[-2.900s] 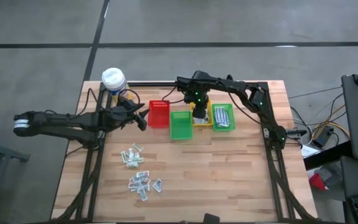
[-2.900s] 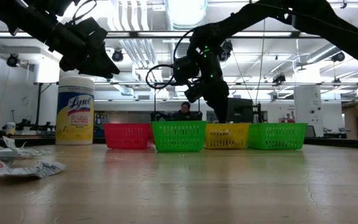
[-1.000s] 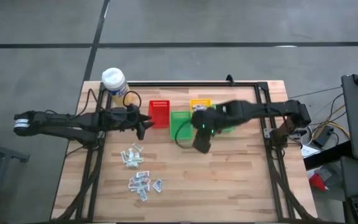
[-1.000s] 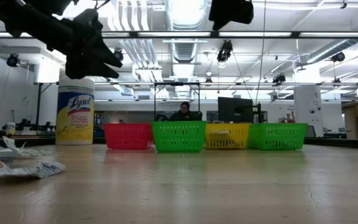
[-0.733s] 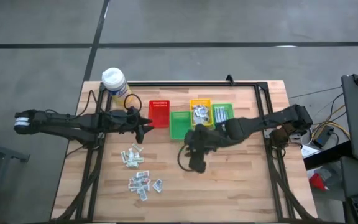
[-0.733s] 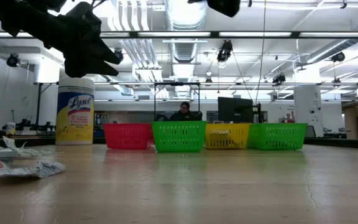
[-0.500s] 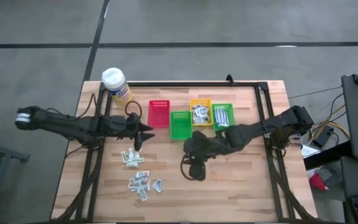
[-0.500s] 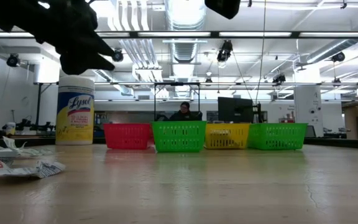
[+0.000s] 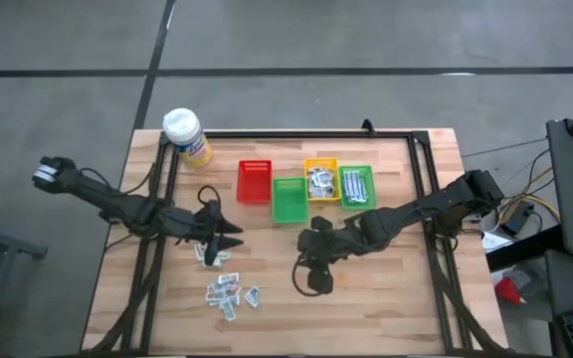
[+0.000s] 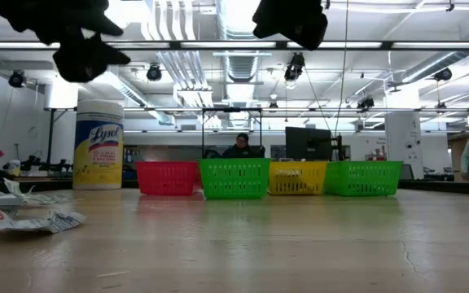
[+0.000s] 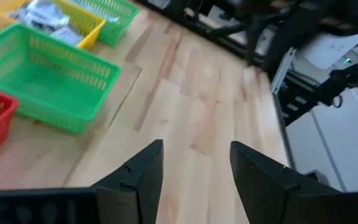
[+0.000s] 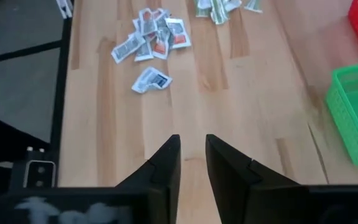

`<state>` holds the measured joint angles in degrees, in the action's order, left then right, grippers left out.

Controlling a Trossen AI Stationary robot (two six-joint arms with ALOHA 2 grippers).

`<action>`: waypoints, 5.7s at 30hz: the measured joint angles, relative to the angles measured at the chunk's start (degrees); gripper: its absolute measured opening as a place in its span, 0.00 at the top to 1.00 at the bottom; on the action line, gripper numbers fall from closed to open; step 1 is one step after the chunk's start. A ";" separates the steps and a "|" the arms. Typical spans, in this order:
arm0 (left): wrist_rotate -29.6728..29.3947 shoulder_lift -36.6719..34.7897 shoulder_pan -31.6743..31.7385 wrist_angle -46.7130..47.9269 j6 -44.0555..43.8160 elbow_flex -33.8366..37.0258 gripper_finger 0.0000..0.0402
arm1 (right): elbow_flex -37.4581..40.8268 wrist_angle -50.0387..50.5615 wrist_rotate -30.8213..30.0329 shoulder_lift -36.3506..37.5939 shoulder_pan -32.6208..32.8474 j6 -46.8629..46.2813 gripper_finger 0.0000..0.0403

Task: Pick & Place First Aid Supplies
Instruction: Put the alcohol pad into the yellow basket

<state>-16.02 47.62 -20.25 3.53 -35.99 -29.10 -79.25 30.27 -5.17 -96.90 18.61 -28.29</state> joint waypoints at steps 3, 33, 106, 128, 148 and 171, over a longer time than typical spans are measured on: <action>-1.81 0.46 -1.99 -0.03 -0.02 -1.80 0.55 | 2.13 -0.68 -2.20 1.88 0.04 -0.04 0.83; -2.97 31.87 -6.62 20.97 -11.00 -33.28 0.55 | 36.79 -17.69 -3.99 44.83 0.02 3.34 0.87; 16.47 61.48 -8.58 40.76 -60.06 -50.20 0.55 | 56.44 -20.60 -3.88 75.47 0.01 4.89 0.87; 21.52 66.79 -7.87 37.77 -60.63 -50.29 0.59 | 56.46 -20.18 -3.91 75.44 0.00 4.74 0.87; 18.91 66.68 -7.01 35.64 -56.02 -50.27 0.99 | 56.46 -20.16 -3.91 75.44 0.01 4.92 0.87; 15.51 62.47 -2.50 21.68 -37.62 -53.09 1.00 | 56.46 -20.15 -3.91 75.42 0.00 4.75 0.87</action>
<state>-0.51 110.09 -22.76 25.21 -73.60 -82.19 -22.79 10.12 -9.08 -21.47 18.61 -23.54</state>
